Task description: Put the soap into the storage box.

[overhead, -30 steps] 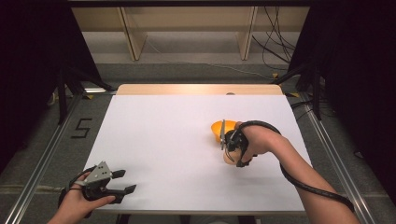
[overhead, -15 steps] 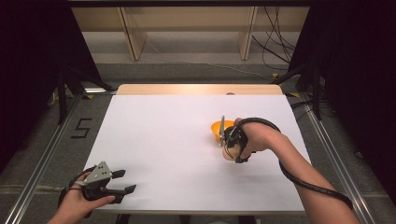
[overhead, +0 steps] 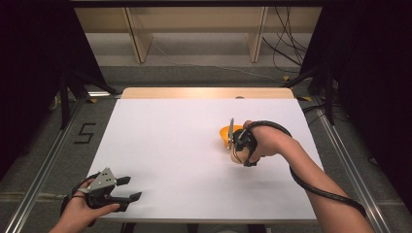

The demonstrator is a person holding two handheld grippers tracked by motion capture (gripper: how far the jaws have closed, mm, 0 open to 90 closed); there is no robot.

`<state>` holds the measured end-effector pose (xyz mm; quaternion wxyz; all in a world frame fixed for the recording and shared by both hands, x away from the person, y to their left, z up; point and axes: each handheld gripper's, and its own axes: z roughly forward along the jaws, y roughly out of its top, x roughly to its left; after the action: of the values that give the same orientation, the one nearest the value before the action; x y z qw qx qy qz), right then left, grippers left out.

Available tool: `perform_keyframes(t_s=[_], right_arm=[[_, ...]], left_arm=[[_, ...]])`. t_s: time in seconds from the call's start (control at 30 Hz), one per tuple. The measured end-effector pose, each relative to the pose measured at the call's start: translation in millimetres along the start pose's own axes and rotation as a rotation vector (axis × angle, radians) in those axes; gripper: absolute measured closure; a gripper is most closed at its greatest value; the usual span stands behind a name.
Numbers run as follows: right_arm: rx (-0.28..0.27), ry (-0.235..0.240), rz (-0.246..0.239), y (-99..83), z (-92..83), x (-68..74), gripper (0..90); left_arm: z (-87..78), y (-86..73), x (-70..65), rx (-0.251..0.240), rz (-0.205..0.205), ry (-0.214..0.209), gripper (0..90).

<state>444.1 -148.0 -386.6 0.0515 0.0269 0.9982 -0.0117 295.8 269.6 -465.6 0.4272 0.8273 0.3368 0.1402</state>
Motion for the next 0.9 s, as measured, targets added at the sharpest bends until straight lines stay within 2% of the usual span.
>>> perform_keyframes(t_s=[0.07, 0.17, 0.33, 0.37, 0.47, 0.5, 0.53, 0.57, 0.6, 0.67, 0.73, 0.77, 0.83, 0.87, 0.9], right_arm=[[-0.012, -0.008, -0.015, 0.1, -0.4, -1.5, 33.5], [-0.014, -0.022, 0.014, -0.2, -1.3, -1.7, 33.5], [-0.032, -0.049, 0.012, -0.3, -2.0, -3.5, 33.5], [-0.045, -0.061, -0.024, 0.3, -2.2, -7.3, 33.5], [-0.053, -0.073, 0.001, -0.2, -2.4, -6.6, 33.5], [-0.066, -0.090, -0.036, -0.9, -1.6, -9.6, 33.5], [-0.067, -0.095, -0.033, -0.9, -1.9, -9.7, 33.5], [-0.045, -0.088, 0.007, -0.1, -3.3, -7.2, 33.5], [-0.069, -0.104, -0.017, -0.3, -2.7, -9.4, 33.5], [-0.067, -0.115, 0.000, -0.4, -3.4, -8.8, 33.5], [-0.079, -0.125, -0.022, -0.1, -3.4, -11.3, 33.5], [-0.076, -0.131, 0.003, -0.3, -3.7, -10.7, 33.4], [-0.078, -0.147, 0.013, -0.3, -4.2, -10.8, 33.4], [-0.083, -0.147, 0.017, -0.2, -4.3, -11.2, 33.5], [-0.092, -0.158, -0.001, 0.5, -4.3, -12.9, 33.5]], left_arm=[[0.0, 0.1, -0.1, 0.000, 0.000, -0.001, 29.2], [0.6, -0.2, -0.4, -0.006, -0.001, 0.004, 29.2], [-0.2, 0.3, 0.2, 0.006, 0.002, -0.003, 29.3], [0.6, -0.2, -0.4, -0.005, -0.001, 0.004, 29.2], [0.7, -0.2, -0.2, -0.007, 0.000, 0.002, 29.2], [0.3, 0.0, -0.2, -0.003, 0.001, 0.003, 29.2], [0.0, 0.1, 0.0, 0.001, 0.001, -0.001, 29.2], [0.5, -0.2, -0.3, -0.006, -0.001, 0.001, 29.2], [0.6, -0.2, -0.2, -0.006, -0.002, 0.001, 29.2], [0.1, 0.1, -0.1, 0.001, 0.001, 0.000, 29.2], [0.1, 0.1, -0.1, 0.000, 0.001, 0.000, 29.3], [0.1, 0.1, -0.2, -0.001, 0.000, 0.000, 29.2], [0.7, -0.2, -0.3, -0.008, -0.001, 0.002, 29.3], [0.6, -0.1, -0.3, -0.006, -0.002, 0.001, 29.3], [0.0, 0.2, 0.0, 0.003, 0.001, -0.002, 29.3]])
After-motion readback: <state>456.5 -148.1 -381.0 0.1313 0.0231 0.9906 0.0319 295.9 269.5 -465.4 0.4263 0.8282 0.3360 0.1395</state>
